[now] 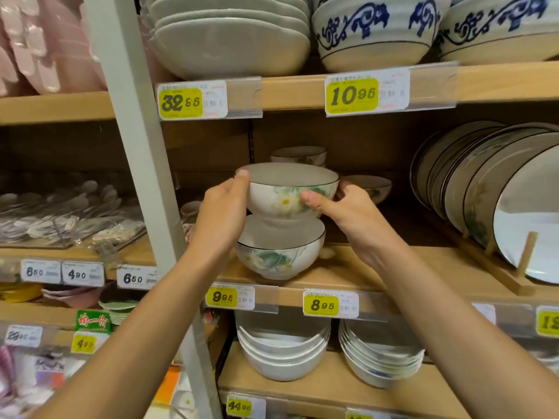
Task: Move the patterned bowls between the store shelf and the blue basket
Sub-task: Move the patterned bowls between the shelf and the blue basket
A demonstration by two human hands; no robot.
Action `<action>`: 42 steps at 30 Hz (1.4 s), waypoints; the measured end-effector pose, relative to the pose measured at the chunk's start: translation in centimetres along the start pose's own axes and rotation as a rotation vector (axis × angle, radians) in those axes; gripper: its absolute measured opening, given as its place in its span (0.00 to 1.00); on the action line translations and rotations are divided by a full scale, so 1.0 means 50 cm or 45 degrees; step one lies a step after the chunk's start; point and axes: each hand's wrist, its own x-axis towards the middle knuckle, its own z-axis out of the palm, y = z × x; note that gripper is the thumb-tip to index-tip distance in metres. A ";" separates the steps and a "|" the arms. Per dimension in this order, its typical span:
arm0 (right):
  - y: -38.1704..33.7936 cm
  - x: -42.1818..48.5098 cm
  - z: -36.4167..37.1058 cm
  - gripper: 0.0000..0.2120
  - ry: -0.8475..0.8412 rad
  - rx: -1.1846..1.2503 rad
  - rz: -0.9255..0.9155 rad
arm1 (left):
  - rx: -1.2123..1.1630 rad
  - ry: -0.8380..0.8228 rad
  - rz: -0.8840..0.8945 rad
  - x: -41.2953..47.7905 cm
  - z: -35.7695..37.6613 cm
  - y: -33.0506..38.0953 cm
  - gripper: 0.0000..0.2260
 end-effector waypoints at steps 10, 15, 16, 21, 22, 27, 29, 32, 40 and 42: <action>0.052 -0.036 0.026 0.40 -0.053 -0.155 0.026 | 0.252 0.182 0.039 -0.029 -0.001 -0.089 0.16; 0.065 -0.043 0.042 0.43 -0.003 -0.256 0.021 | 0.208 0.188 0.068 -0.035 0.002 -0.119 0.17; 0.066 -0.044 0.045 0.43 0.009 -0.268 0.016 | 0.194 0.189 0.069 -0.035 0.003 -0.118 0.15; 0.071 -0.059 0.048 0.38 0.029 -0.350 -0.009 | 0.154 0.217 0.045 -0.039 0.019 -0.126 0.20; 0.071 -0.062 0.045 0.34 0.013 -0.326 0.011 | 0.148 0.222 0.030 -0.040 0.023 -0.130 0.21; 0.070 -0.063 0.029 0.13 -0.018 -0.292 0.037 | 0.095 0.244 -0.011 -0.039 0.031 -0.135 0.24; 0.073 -0.065 0.029 0.18 0.006 -0.322 0.003 | 0.043 0.276 -0.040 -0.044 0.042 -0.134 0.25; 0.076 -0.072 0.033 0.24 0.061 -0.326 -0.048 | -0.064 0.309 -0.060 -0.056 0.068 -0.130 0.27; 0.073 -0.099 0.076 0.31 0.355 -0.676 -0.203 | -0.056 0.418 -0.045 -0.066 0.092 -0.122 0.29; 0.076 -0.105 0.087 0.32 0.409 -0.760 -0.231 | -0.050 0.425 -0.032 -0.068 0.094 -0.121 0.30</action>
